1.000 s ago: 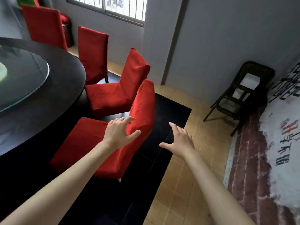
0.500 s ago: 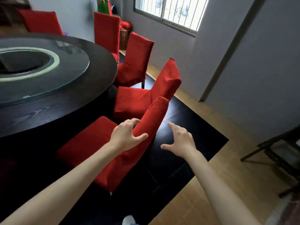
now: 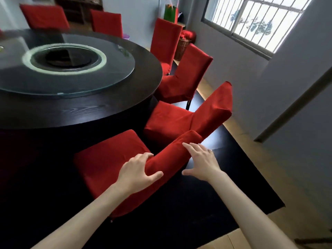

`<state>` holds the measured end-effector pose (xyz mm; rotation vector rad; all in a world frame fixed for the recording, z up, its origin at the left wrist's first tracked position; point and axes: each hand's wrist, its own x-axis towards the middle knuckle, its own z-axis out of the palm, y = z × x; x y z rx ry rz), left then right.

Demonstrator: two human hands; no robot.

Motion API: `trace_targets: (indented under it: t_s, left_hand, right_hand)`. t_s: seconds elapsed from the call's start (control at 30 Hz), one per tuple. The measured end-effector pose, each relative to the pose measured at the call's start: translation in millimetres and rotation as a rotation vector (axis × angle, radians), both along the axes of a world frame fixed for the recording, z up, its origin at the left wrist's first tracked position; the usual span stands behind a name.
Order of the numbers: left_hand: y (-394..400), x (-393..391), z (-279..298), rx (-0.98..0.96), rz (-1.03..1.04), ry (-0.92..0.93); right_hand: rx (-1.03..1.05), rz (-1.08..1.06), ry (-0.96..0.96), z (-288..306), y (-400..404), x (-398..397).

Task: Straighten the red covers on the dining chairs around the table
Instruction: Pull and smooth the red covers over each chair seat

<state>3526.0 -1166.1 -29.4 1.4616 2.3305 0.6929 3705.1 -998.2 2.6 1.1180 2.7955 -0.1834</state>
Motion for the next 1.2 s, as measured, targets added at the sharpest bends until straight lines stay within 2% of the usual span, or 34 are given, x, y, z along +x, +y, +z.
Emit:
trace_targets:
  t_s: [0.37,0.57,0.73,1.2]
  left_hand:
    - [13,21,-22,-0.085,0.436,0.123]
    - [11,40,-21,-0.287,0.551,0.236]
    - [8,61,-19,-0.318,0.659,0.326]
    - [8,110,-34,-0.256,0.666,0.446]
  right_hand:
    - [-0.010,0.475,-0.118,-21,76,-41]
    - [-0.011,0.586,-0.117,-32,88,-50]
    - [-0.006,0.644,-0.052,-39,93,-48]
    - [0.038,0.747,-0.066,-39,112,-37]
